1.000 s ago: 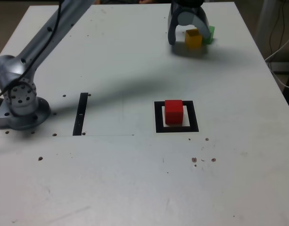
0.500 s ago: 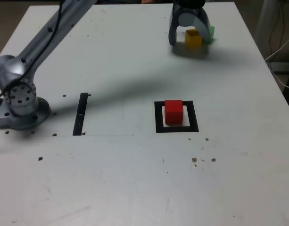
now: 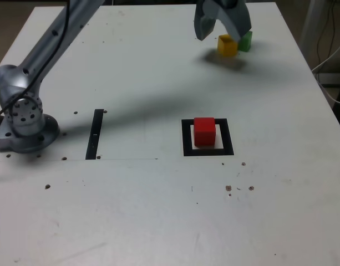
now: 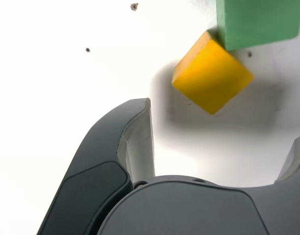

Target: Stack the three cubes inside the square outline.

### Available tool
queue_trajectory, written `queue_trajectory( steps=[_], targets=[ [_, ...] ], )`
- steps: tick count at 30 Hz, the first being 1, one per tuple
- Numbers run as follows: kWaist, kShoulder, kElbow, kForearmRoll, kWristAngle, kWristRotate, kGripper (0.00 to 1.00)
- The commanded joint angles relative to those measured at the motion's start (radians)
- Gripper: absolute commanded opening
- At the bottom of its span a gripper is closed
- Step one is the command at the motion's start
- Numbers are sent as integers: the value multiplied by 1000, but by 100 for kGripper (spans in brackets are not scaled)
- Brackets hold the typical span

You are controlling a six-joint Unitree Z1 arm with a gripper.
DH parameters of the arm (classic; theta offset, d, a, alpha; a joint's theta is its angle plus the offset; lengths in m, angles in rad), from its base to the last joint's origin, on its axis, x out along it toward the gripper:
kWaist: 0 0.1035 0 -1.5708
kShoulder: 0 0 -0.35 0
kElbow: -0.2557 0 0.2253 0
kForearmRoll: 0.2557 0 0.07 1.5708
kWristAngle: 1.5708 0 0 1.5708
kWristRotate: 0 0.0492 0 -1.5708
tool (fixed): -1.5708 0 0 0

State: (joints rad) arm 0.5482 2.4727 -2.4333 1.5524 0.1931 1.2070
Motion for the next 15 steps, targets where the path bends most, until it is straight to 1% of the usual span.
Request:
queue_trajectory(
  steps=[1,4,9,15],
  targets=[
    [1,20,-7,5,4,176,100],
    [1,34,-22,-4,15,234,100],
    [1,50,-39,-31,40,284,98],
    [1,69,-34,-54,43,314,94]
  ],
)
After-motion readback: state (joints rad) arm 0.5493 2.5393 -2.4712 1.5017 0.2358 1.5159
